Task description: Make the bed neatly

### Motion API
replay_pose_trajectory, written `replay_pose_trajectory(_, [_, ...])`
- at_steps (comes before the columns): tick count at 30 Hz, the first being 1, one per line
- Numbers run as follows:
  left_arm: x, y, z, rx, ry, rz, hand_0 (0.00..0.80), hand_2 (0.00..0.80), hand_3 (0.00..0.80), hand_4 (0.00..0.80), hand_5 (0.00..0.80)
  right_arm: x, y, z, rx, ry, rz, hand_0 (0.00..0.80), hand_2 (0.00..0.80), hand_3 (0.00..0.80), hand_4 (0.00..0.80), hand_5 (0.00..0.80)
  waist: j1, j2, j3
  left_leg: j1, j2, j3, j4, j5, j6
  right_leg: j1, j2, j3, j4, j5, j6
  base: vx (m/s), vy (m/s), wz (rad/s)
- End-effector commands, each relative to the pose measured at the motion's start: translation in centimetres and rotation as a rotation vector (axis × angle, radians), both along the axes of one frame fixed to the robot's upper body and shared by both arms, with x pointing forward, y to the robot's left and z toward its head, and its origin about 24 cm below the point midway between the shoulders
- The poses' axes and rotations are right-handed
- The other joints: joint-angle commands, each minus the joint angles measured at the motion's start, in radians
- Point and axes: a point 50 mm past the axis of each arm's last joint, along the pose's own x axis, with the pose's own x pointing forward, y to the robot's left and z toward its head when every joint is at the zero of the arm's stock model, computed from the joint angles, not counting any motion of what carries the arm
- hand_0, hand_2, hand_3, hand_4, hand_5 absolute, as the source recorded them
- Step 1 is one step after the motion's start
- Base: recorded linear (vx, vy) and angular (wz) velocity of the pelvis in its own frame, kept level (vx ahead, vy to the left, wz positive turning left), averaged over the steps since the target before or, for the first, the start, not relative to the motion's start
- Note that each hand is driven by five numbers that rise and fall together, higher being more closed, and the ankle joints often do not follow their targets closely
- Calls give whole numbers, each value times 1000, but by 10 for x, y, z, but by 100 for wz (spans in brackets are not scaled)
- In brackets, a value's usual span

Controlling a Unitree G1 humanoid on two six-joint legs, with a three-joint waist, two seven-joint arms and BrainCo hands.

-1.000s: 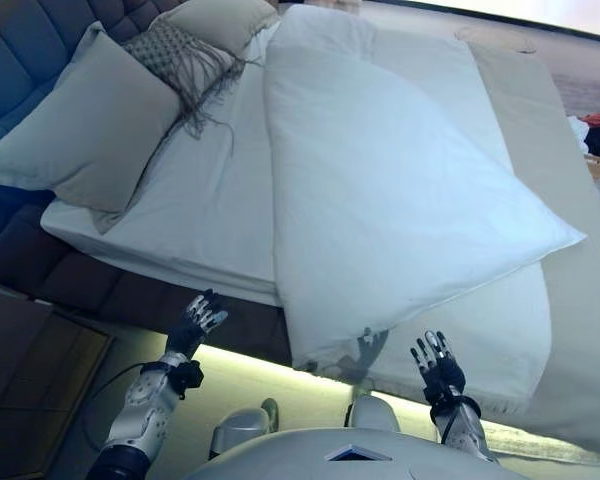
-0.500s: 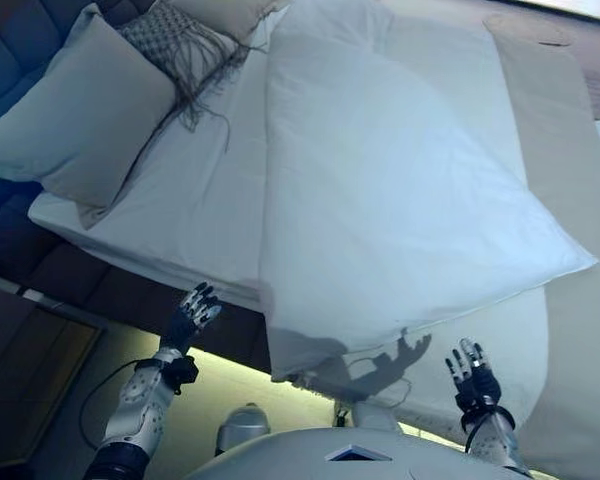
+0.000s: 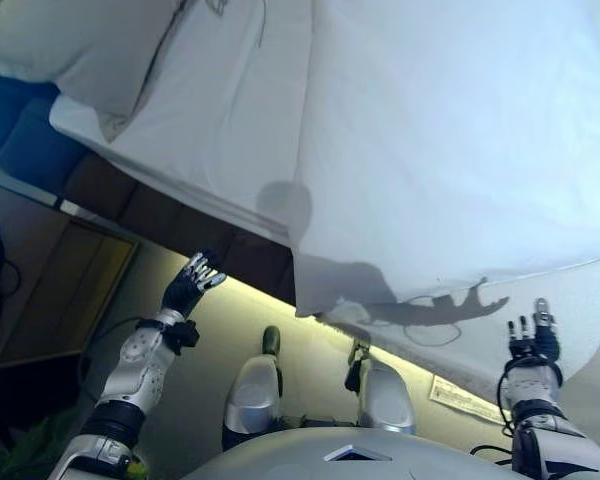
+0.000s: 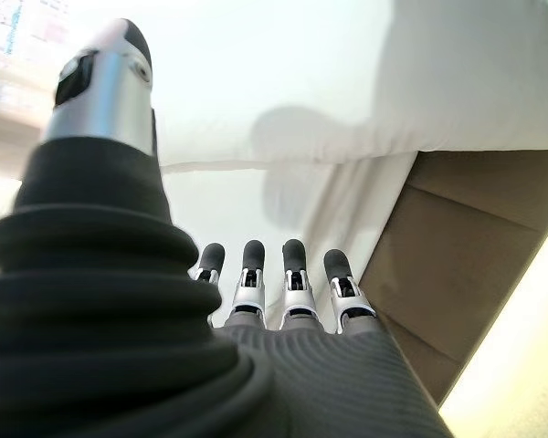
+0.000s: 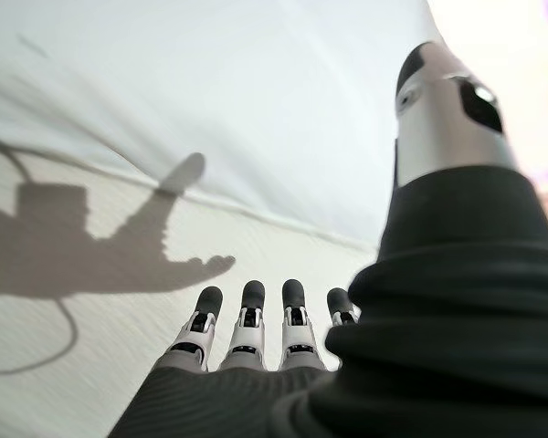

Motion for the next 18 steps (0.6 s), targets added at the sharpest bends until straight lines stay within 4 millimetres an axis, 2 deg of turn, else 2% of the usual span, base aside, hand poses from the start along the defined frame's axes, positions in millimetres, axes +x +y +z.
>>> replay_pose_trajectory(1, [13,-4,25,-34,-127,-26,0,0,0,0,0,9,-24,24,-3,-85,-69,0,0,0,0,0,29,-3,-11,-93,13,-10,83,-6,34,-41,-135,-5,119,-10,133,-1,-26,14])
replay_pose_trajectory(6, [12,-2,28,-30,-140,-30,0,0,0,0,0,-12,-40,24,34,-61,-152,0,0,0,0,0,46,5,9,-117,10,-25,113,-15,30,-51,-143,-13,140,-22,136,29,-25,11])
replay_pose_trajectory(14, [21,-11,44,-46,-209,-57,0,0,0,0,0,7,-56,50,57,-126,-130,0,0,0,0,0,62,29,56,-160,-1,-32,96,10,32,-78,-146,-23,128,-18,139,-47,-6,4])
replay_pose_trajectory(18, [21,-13,47,-52,-229,-67,0,0,0,0,0,4,-61,53,92,-137,-151,0,0,0,0,0,75,41,74,-174,-6,-33,86,23,34,-84,-150,-31,123,-14,138,-36,6,1])
